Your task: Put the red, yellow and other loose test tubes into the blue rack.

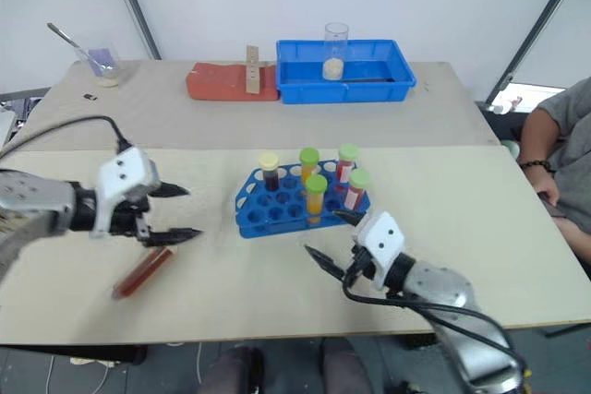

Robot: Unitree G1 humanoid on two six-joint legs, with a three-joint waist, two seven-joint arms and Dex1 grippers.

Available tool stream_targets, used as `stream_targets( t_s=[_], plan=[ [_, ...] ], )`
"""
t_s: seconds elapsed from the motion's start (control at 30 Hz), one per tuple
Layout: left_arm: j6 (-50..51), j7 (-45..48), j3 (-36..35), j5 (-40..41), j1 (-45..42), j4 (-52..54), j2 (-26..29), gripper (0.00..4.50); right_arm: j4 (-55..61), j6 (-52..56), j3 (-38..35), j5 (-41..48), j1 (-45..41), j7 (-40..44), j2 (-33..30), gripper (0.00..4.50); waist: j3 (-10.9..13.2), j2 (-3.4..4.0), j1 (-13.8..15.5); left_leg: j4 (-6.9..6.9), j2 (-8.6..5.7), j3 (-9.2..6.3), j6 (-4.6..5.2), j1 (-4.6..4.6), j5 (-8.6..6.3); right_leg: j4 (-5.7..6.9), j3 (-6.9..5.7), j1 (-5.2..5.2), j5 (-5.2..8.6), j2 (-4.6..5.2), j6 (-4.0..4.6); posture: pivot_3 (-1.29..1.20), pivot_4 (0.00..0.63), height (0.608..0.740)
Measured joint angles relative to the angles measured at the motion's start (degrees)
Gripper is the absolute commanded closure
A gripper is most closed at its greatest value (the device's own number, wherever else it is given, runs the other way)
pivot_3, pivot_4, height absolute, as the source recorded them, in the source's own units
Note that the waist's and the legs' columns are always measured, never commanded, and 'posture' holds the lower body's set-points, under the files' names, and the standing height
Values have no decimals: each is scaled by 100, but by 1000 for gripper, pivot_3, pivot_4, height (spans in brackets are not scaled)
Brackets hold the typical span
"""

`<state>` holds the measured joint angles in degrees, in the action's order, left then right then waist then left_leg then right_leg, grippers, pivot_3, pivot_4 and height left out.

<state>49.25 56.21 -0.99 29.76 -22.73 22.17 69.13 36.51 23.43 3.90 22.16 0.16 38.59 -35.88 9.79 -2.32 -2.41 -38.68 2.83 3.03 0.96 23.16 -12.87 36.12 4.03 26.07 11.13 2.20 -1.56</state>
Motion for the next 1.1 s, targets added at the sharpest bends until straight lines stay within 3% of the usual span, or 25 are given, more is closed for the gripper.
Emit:
stream_targets(
  t_s=[0.27, 0.63, 1.0, 1.1],
  plan=[
    [830, 406, 708, -188, -539, -553, 299, 0, 315, 987, -8, 919, -824, 927, -905, 93, 15, -27, 34, 2, -1, 0, 0, 15, 0, -4, -3, 7, 7, 0, 3, 0, 150, 740],
    [2294, 232, 963, -128, -238, -15, 597, 0, 199, 1081, 374, 1120, -1542, 1388, -780, 93, 20, -36, 33, -3, -1, -2, 0, 15, 0, 1, -2, 8, 6, 0, -1, 0, 150, 740],
    [3019, -362, 960, -1, 92, 297, 356, 0, 173, 1083, 480, 1169, -1721, 1559, -681, 93, 20, -37, 54, -5, -1, -3, 0, 15, 0, 5, -3, 8, 5, 0, -1, 0, 150, 740],
    [3090, -438, 1114, -4, 35, 250, 227, 911, 174, 1098, 481, 1192, -1759, 1567, -633, 56, 20, -37, 90, -5, -1, -2, 0, 14, 0, 6, -2, 8, 5, 0, -1, 0, 150, 740]
  ],
)
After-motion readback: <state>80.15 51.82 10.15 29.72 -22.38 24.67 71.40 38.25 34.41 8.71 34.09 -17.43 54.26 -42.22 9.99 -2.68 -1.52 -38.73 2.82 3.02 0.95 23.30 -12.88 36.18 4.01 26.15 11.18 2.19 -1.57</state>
